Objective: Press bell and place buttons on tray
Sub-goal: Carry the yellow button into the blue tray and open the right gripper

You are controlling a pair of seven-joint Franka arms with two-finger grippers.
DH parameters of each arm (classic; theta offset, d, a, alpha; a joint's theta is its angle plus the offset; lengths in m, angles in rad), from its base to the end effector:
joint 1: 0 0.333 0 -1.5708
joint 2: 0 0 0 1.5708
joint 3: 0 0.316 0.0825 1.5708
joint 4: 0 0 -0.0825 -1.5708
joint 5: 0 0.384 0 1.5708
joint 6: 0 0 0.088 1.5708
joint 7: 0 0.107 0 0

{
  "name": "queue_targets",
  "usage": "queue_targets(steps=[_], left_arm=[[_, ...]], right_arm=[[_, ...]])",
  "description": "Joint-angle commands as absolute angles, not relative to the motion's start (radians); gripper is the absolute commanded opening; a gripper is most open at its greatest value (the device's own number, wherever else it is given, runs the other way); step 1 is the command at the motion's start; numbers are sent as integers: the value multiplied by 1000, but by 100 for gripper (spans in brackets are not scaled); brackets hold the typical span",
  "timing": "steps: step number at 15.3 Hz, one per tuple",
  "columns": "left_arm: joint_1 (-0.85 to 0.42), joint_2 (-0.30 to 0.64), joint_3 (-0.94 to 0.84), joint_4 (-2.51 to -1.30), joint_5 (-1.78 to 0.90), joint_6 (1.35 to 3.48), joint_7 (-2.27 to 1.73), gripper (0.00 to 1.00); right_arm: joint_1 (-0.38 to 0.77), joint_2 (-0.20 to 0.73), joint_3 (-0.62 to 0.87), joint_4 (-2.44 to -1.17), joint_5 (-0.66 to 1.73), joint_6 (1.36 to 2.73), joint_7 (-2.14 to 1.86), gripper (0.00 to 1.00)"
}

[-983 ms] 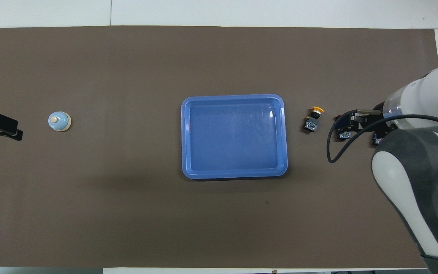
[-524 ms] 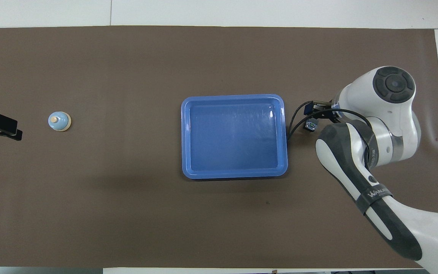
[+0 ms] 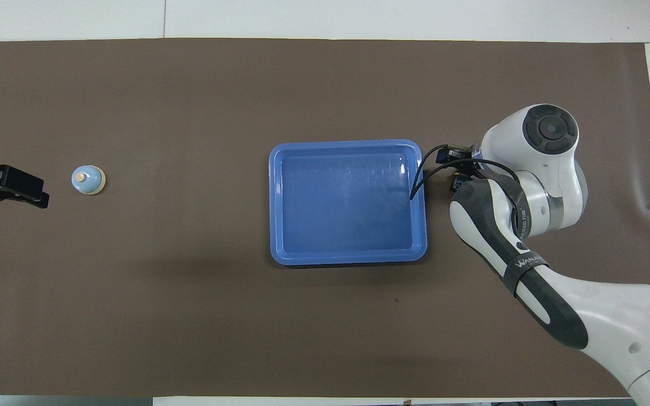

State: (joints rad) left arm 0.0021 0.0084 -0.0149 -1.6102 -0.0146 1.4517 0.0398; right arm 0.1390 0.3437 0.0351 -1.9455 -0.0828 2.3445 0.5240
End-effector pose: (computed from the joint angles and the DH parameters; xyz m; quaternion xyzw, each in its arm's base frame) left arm 0.5416 -0.0086 0.5922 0.9961 -0.0265 -0.0832 0.0085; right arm 0.6124 0.1054 0.3103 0.9884 -0.1474 0.0346 0.0135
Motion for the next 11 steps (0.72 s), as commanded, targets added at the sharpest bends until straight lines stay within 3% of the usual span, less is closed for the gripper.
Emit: queue_targets(steps=[1,7,8,9,10,11], left_arm=[[-6,-14,-5,-1637,-12,1465,41,100],[8,-14,-2,-1637,-12,1465,41,100],[8,-15,-2,-1637,-12,1465,41,100],[8,-15,-2,-1637,-14,1465,41,100],[8,-15,-2,-1637,-12,1465,41,100],[8,-15,-2,-1637,-12,1465,41,100]], right_arm=[[152,373,37,-1924,-101,2365,569,100],[140,376,37,-1939,-103,2358,560,94],[140,376,37,-1939,-103,2355,561,78],[138,373,37,-1945,-101,2353,564,43],[138,370,38,-1954,-100,2350,569,1],[138,368,38,-1957,-97,2346,571,0]])
